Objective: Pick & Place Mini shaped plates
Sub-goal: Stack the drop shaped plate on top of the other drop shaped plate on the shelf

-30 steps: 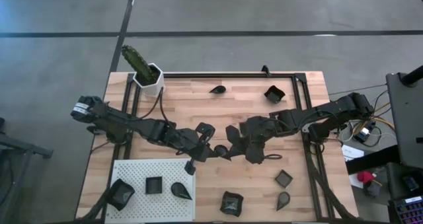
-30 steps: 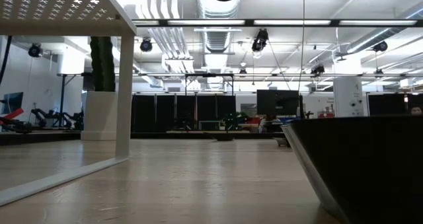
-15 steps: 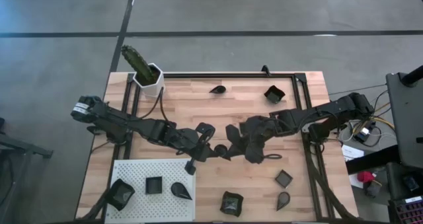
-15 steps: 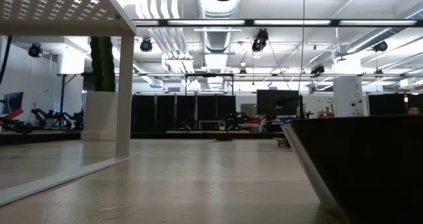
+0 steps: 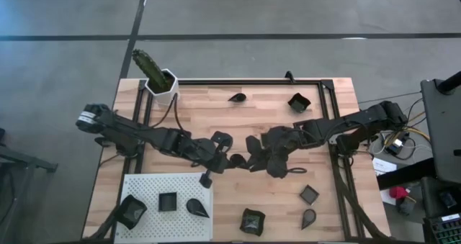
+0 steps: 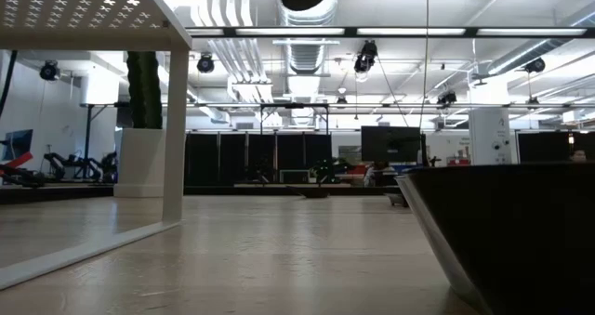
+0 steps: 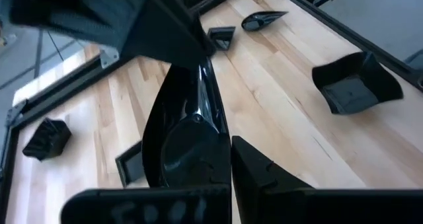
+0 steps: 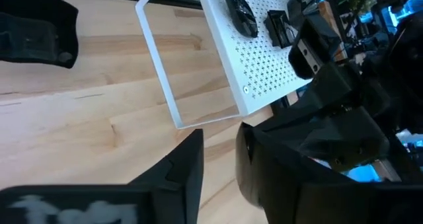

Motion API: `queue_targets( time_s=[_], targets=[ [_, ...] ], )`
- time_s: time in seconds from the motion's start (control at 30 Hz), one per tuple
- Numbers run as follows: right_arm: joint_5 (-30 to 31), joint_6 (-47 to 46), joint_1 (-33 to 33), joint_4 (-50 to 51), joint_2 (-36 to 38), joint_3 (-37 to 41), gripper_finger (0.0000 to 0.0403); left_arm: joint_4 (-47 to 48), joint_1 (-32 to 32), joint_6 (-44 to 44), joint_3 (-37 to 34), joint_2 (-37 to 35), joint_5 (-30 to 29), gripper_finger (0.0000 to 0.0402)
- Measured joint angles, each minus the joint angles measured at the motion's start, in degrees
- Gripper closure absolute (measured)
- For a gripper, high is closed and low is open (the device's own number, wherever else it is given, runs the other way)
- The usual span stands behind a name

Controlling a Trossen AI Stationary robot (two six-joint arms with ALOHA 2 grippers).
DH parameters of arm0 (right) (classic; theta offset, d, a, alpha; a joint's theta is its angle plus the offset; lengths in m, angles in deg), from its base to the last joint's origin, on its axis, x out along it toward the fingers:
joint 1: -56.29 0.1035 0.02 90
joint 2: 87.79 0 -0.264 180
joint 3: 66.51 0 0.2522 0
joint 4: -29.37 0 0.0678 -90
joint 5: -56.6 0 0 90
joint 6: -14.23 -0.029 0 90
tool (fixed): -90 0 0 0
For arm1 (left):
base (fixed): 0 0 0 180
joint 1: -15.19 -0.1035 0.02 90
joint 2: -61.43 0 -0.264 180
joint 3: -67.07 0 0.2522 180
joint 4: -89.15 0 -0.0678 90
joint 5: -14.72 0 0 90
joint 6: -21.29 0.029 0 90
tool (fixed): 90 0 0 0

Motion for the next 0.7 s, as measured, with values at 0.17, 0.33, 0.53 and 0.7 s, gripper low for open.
queue_targets(
  time_s=[0.17,0.33,0.53,0.7],
  targets=[
    [1.15,-1.11,0.04,0.03,0.58,-1.25,0.0278,5.53,0.68,-2.60,0.00,-1.63,0.32,0.0401],
    [7.93,-4.86,-0.02,0.08,0.76,-2.98,0.0279,10.65,2.19,-5.99,0.00,-4.07,0.50,0.0401],
    [10.34,-9.82,-0.02,0.08,0.79,-5.12,0.0286,15.88,5.17,-15.37,0.00,-7.79,0.49,0.0401],
    [10.50,-11.89,-0.02,0.02,0.87,-6.52,0.0293,21.96,9.46,-23.44,0.00,-9.52,0.16,0.0401]
  ],
)
